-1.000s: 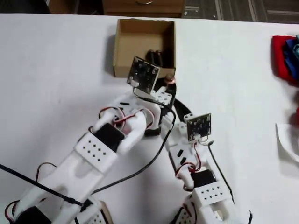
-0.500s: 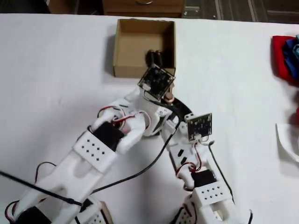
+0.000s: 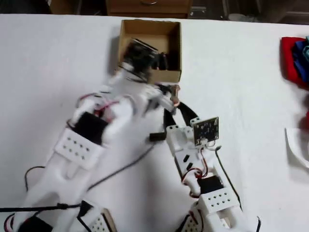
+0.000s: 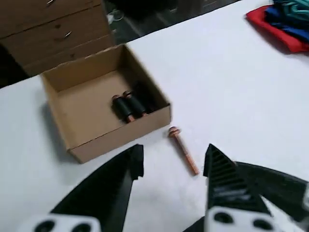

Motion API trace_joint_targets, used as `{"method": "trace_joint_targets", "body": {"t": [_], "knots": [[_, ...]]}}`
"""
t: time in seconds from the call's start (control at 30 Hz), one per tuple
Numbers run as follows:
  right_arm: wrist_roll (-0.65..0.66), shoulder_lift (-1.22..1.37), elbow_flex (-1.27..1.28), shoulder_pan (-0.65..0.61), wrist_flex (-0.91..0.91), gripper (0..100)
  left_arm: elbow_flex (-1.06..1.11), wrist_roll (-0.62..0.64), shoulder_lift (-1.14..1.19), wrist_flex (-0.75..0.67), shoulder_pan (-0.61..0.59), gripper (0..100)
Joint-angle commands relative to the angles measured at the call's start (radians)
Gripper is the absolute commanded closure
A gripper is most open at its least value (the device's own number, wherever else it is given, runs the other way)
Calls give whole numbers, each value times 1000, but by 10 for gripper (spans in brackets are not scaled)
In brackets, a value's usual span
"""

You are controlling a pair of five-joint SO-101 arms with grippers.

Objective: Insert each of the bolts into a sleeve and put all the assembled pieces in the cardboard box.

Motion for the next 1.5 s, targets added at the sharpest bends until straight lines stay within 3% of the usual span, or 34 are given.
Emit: {"method": "trace_joint_targets", "body": {"t": [0.0, 0.07, 0.13, 0.3, 0.43, 0.63, 0.87, 1.07, 1.23, 1.47], "knots": [[-9, 2, 3, 13, 33, 977, -42, -12, -5, 152, -203, 782], [-9, 2, 3, 13, 53, 976, 33, -14, 0, 249, -296, 782], [-9, 2, 3, 13, 99, 975, 165, -14, 0, 212, -370, 782], [-12, 2, 2, 62, 171, 977, 513, -71, -2, -163, -506, 782], [-75, 4, -48, 59, 268, 978, 746, -157, -3, -482, -519, 782], [31, 25, -402, 45, 634, 978, 894, -160, -3, -706, -514, 782], [40, 519, -1008, 45, 826, 978, 900, -160, -3, -713, -508, 782], [37, 1125, -1827, 41, 1125, 978, 903, -166, -2, -710, -491, 782], [-81, 1603, -2570, 45, 1368, 978, 903, -166, -2, -710, -491, 782], [-91, 2150, -3277, 47, 1460, 978, 903, -167, 0, -710, -491, 782]]}}
